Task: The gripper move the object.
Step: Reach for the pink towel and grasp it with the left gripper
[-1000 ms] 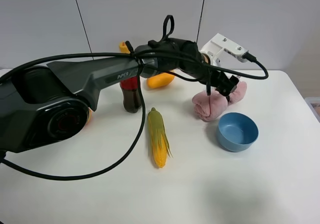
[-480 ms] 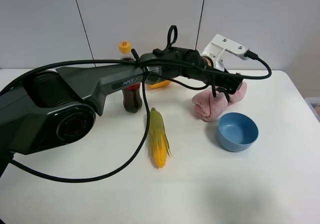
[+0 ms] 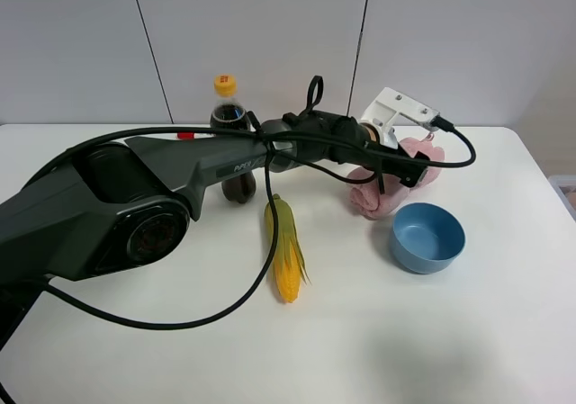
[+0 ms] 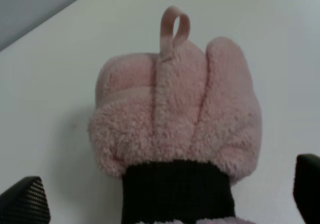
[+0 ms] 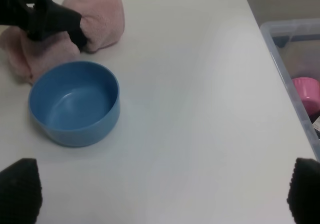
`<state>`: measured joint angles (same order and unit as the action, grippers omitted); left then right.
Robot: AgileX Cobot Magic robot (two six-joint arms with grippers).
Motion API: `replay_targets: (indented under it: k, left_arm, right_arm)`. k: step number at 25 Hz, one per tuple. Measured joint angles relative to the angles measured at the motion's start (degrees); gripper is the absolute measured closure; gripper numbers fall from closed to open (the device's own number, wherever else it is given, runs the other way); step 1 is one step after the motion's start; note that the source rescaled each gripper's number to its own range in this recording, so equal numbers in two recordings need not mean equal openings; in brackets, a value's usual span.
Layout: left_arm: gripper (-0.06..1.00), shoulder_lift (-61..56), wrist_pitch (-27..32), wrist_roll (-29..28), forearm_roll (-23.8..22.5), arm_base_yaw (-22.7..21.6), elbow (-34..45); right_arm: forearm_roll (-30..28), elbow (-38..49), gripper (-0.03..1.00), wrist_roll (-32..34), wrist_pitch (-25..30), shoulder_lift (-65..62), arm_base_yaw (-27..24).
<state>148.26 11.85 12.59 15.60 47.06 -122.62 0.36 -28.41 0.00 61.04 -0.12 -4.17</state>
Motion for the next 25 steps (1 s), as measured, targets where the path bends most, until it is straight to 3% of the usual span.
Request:
replay_targets:
  k: [7,15,25]
  left_arm:
    - [-0.06,0.74,0.05,0.00,0.00,0.00,-0.11]
    - [0.04,0.98,6.72,0.00,-0.32,-0.53,-0.11]
    - [0.06,0.98,11.00,0.00,-0.42,-0.99,-0.13]
  right_arm:
    - [0.00,0.00,-0.03,0.00,0.00,0.00,0.00]
    - [0.00,0.00,-0.03,0.00,0.00,0.00,0.00]
    - [0.00,0.00,-0.03,0.00,0.00,0.00,0.00]
